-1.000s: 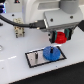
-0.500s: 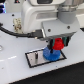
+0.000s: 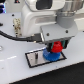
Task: Insert the blue gear onto the right peg, followed by the red gear
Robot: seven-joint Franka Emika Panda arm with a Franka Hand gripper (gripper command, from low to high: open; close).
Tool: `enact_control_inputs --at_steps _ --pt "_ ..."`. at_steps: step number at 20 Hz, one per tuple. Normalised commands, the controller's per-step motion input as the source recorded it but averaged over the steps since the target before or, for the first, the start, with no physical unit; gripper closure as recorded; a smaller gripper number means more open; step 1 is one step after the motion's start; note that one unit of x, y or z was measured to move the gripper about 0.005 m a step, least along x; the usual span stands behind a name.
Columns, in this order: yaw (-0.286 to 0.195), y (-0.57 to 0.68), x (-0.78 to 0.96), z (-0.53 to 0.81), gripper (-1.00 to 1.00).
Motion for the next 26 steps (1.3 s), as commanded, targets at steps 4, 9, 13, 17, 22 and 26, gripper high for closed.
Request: enact_control_inputs --at_steps 4,9,13,17,22,26 --pt "0.0 -0.14 0.28 0.22 1.0" --pt "0.0 -0.21 0.27 -0.01 1.0" --pt "0.0 -0.23 0.18 -0.15 1.0" --pt "0.0 -0.1 0.1 -0.16 1.0" --pt "0.0 0.07 0.12 -0.04 1.0" --pt "0.0 0.11 0.13 0.47 1.0"
